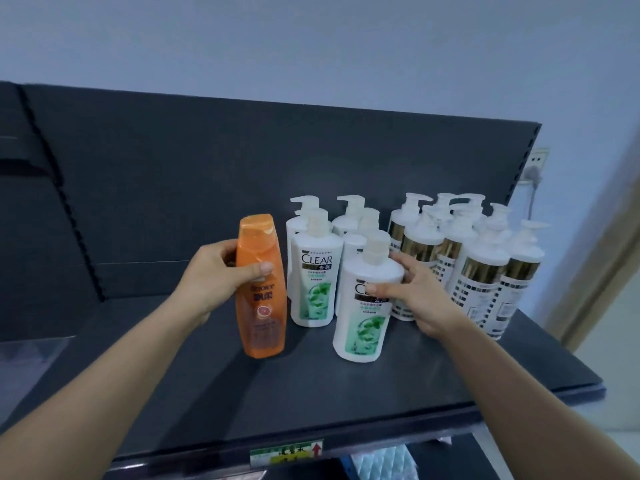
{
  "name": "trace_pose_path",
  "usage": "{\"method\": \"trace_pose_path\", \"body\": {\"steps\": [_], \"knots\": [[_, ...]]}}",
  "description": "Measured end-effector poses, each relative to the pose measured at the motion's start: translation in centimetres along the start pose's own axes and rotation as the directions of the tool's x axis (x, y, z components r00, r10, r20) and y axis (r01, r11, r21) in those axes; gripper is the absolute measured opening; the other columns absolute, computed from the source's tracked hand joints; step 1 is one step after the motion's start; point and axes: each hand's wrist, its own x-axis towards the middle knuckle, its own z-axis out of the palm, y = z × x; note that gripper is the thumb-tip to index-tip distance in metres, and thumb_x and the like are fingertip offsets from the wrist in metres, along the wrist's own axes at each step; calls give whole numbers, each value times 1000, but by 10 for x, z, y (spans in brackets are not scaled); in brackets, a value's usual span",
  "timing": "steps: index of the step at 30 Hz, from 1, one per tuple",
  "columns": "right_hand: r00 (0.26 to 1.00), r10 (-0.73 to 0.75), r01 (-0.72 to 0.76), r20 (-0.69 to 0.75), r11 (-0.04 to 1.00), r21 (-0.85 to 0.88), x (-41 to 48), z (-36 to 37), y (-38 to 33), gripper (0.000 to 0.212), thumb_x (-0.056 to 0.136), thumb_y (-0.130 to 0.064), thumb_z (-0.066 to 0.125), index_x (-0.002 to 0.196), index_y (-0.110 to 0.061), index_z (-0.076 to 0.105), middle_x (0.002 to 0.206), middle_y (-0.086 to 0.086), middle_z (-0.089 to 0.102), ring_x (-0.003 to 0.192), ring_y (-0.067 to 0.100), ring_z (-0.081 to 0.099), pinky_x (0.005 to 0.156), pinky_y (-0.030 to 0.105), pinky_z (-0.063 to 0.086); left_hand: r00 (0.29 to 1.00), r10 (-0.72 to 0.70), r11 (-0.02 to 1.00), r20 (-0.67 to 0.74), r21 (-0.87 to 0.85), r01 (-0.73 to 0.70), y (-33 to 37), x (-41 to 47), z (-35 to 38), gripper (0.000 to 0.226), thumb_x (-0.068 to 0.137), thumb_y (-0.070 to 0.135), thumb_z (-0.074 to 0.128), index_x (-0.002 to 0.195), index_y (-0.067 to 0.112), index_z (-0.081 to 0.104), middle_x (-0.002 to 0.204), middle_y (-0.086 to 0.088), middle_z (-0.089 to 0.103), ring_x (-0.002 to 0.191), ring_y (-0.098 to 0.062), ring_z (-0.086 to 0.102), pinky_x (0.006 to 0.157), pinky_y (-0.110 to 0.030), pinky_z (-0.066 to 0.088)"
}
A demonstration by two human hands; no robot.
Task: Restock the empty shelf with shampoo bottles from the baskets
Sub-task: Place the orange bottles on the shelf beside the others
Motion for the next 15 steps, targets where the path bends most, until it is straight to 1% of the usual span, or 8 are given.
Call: {"method": "trace_pose_path", "body": {"steps": [2, 4, 5, 7, 9, 12, 13, 15], "knots": [[1000, -1, 1, 27, 1000, 22, 7, -4, 1, 62, 66, 9, 80, 119, -15, 59, 114, 7, 70, 104, 20, 68, 79, 31, 59, 1000, -10, 1000, -19, 11, 10, -3, 1, 3, 23, 75, 17, 80, 88, 30, 66, 90, 4, 73, 84, -11, 69, 74, -30, 53], [998, -8, 5, 58, 999, 39, 12, -8, 1, 59, 66, 9, 79, 116, -17, 61, 109, 4, 71, 96, 14, 70, 72, 25, 59, 999, -23, 1000, -33, 18, 24, -6, 4, 5, 23, 76, 16, 80, 89, 30, 66, 90, 4, 73, 86, -12, 69, 77, -31, 54], [997, -13, 10, 72, 999, 40, 15, -10, 2, 59, 64, 7, 80, 114, -19, 62, 109, 4, 72, 95, 12, 70, 70, 23, 59, 999, -29, 999, -37, 23, 30, -8, 5, 5, 24, 76, 16, 80, 90, 30, 66, 91, 4, 73, 86, -12, 69, 78, -32, 54], [995, -18, 14, 93, 999, 42, 18, -12, 3, 63, 59, 1, 81, 115, -20, 61, 113, 5, 72, 98, 14, 70, 72, 24, 59, 998, -43, 999, -43, 28, 44, -11, 10, 5, 23, 76, 17, 80, 90, 29, 67, 91, 3, 73, 85, -12, 69, 80, -33, 53], [994, -31, 25, 108, 998, 56, 19, -12, 5, 64, 60, -2, 80, 117, -20, 60, 114, 5, 72, 99, 14, 70, 75, 25, 60, 997, -58, 998, -49, 25, 59, -15, 17, 5, 22, 77, 16, 79, 91, 28, 67, 91, 3, 73, 82, -11, 70, 79, -31, 53], [993, -63, 57, 101, 996, 62, 20, -12, 10, 61, 58, -9, 81, 112, -29, 60, 111, 0, 73, 100, 14, 71, 77, 27, 60, 996, -77, 997, -51, 23, 78, -23, 30, 5, 22, 78, 16, 79, 93, 27, 67, 92, 3, 74, 82, -12, 71, 80, -31, 53], [993, -71, 65, 94, 996, 65, 20, -12, 13, 65, 56, -13, 84, 114, -30, 59, 111, -2, 73, 101, 14, 71, 78, 28, 60, 996, -82, 996, -48, 21, 83, -25, 35, 5, 22, 78, 16, 79, 94, 27, 68, 92, 3, 74, 83, -13, 71, 81, -33, 54], [994, -70, 65, 88, 997, 50, 19, -10, 19, 82, 50, -26, 93, 122, -27, 56, 111, -2, 73, 101, 12, 71, 79, 28, 60, 996, -87, 996, -36, 22, 88, -30, 46, 6, 23, 78, 15, 78, 95, 26, 67, 92, 2, 74, 83, -15, 71, 81, -34, 54]]}}
